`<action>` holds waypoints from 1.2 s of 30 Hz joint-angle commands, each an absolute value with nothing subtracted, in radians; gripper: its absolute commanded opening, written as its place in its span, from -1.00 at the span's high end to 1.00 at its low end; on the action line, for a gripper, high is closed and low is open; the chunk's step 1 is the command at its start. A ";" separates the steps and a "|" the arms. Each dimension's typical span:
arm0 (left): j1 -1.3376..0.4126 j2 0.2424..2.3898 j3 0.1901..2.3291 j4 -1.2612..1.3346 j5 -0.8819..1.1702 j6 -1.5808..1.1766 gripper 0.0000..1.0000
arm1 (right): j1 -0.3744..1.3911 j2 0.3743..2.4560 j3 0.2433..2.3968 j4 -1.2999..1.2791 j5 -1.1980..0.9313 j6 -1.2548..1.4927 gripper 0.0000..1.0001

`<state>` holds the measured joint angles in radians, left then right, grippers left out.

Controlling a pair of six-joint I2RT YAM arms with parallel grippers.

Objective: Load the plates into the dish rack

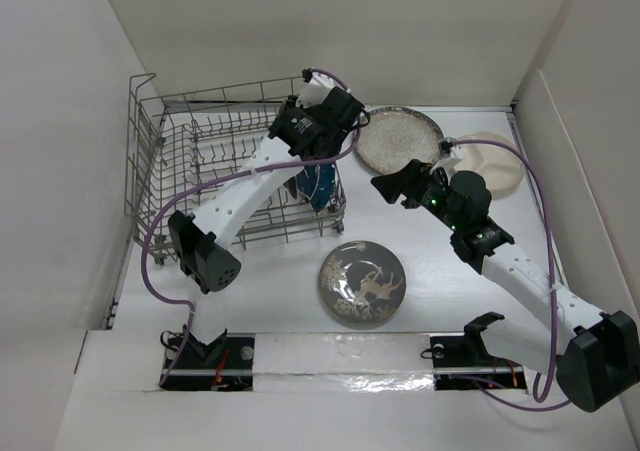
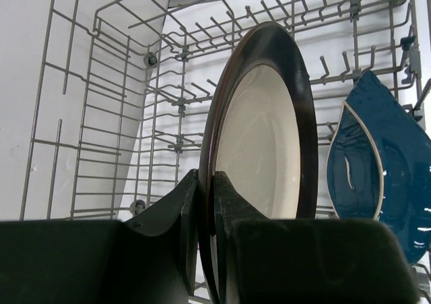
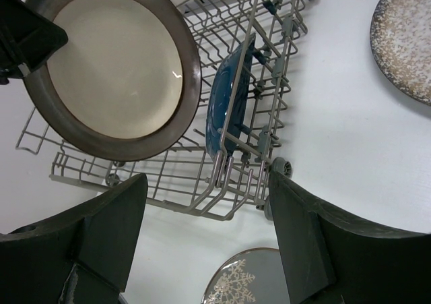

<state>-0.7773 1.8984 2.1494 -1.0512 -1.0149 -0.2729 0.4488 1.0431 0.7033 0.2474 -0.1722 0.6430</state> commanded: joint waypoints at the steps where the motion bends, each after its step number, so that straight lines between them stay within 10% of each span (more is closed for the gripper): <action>1: -0.779 1.835 2.106 -0.996 -1.114 -0.278 1.00 | 0.460 1.051 0.709 0.299 -0.166 0.626 -0.56; 36: -0.799 1.907 1.809 -0.804 -1.049 -0.218 1.00 | 0.469 1.077 0.713 0.299 -0.137 0.614 -0.56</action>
